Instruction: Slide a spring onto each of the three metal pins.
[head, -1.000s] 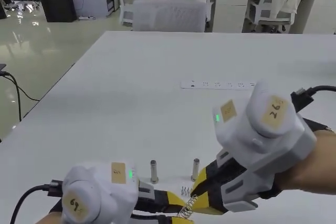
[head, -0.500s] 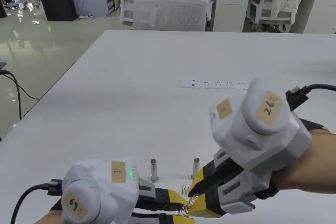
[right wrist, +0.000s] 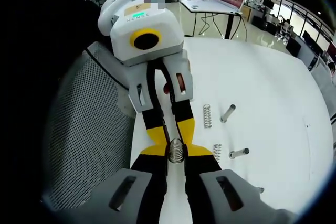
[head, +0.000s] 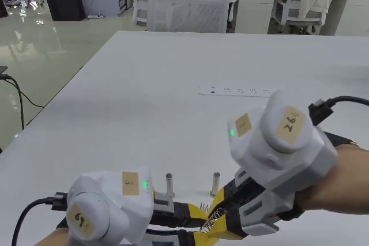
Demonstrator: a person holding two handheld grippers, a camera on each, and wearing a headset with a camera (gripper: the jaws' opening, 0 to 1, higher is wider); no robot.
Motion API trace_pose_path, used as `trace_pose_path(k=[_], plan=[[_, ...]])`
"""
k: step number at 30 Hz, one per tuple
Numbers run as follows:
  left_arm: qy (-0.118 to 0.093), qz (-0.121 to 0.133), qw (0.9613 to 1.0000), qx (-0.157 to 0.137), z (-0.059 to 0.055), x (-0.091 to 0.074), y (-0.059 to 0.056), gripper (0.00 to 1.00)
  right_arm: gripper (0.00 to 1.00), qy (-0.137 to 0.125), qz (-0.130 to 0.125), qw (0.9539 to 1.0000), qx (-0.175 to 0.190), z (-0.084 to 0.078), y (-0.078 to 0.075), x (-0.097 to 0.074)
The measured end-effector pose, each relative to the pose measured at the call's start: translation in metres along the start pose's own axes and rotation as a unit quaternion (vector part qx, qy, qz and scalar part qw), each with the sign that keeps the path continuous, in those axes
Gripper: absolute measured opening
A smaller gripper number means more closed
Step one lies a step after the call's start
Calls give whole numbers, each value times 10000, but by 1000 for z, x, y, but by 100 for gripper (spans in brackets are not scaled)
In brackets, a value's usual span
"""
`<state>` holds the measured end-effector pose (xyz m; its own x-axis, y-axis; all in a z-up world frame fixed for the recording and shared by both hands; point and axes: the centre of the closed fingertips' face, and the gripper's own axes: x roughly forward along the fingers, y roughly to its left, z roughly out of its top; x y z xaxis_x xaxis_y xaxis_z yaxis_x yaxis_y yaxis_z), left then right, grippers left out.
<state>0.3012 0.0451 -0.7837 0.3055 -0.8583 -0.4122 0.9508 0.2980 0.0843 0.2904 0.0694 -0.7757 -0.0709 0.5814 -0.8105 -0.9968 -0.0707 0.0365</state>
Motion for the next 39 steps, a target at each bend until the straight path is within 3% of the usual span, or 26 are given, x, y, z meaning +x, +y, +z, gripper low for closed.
trace_pose_path(k=[8,18,28,39], plan=[[-16,40,9999,-127,-2,-1,4,3,8,37,-34,10000,2,0,-3,1],[-21,174,9993,-341,-10,-6,10,11,8,111,-175,9997,99,-8,-15,-8],[-24,393,9974,-603,-22,-13,17,20,8,265,-373,9987,221,-21,-33,-22],[-127,744,9928,-928,-34,-27,24,26,8,420,-633,9965,355,-34,-60,-45]])
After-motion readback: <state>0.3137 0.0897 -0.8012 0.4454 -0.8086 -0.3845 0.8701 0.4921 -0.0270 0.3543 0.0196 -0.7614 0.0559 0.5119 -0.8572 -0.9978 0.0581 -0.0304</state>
